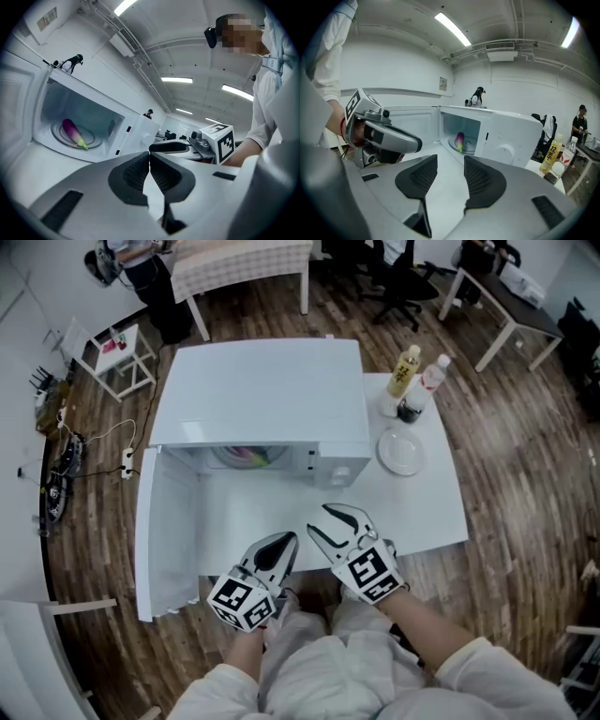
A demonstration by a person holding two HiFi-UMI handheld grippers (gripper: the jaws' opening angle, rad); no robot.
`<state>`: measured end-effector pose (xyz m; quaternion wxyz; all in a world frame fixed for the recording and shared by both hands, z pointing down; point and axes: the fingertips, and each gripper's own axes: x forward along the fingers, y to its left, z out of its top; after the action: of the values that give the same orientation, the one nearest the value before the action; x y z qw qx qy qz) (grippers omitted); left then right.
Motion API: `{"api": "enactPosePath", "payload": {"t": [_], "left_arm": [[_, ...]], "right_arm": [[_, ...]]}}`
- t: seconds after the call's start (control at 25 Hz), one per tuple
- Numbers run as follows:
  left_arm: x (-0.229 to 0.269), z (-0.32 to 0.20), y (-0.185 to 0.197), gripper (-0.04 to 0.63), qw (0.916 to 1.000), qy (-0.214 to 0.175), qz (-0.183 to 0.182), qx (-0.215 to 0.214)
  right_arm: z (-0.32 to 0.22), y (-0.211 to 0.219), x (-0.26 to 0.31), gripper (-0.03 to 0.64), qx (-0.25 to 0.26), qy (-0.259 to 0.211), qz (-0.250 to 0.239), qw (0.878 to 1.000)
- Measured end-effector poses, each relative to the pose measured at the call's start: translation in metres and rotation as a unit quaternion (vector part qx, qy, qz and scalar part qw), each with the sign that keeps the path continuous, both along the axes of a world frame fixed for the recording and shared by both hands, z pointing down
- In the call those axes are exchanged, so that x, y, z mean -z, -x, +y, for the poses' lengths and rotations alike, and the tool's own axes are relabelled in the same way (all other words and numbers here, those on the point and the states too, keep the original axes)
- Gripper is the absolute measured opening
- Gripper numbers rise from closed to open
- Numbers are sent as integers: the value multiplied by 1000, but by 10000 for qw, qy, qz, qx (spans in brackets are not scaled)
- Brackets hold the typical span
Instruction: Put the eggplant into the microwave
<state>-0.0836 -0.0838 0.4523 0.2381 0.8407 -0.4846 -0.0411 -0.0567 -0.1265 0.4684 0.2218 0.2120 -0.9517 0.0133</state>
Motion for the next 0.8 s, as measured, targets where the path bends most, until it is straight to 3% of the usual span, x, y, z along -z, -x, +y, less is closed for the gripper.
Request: {"api": "enactPosePath", "payload": {"t": [0.24,0.44,0.8], "left_arm": [[13,-2,-47,3,9994,-92,-27,-327],[23,-4,-79,3,9982,-227,-82,-545],[32,-9,-127,3,9950,-264,-251,-935]], "right_arm": [[11,-48,11,153,29,-136,-60,9999],[16,-82,24,64,-62,-226,-248,9994],[13,-129,36,37,-365,-67,-544,9978]]}}
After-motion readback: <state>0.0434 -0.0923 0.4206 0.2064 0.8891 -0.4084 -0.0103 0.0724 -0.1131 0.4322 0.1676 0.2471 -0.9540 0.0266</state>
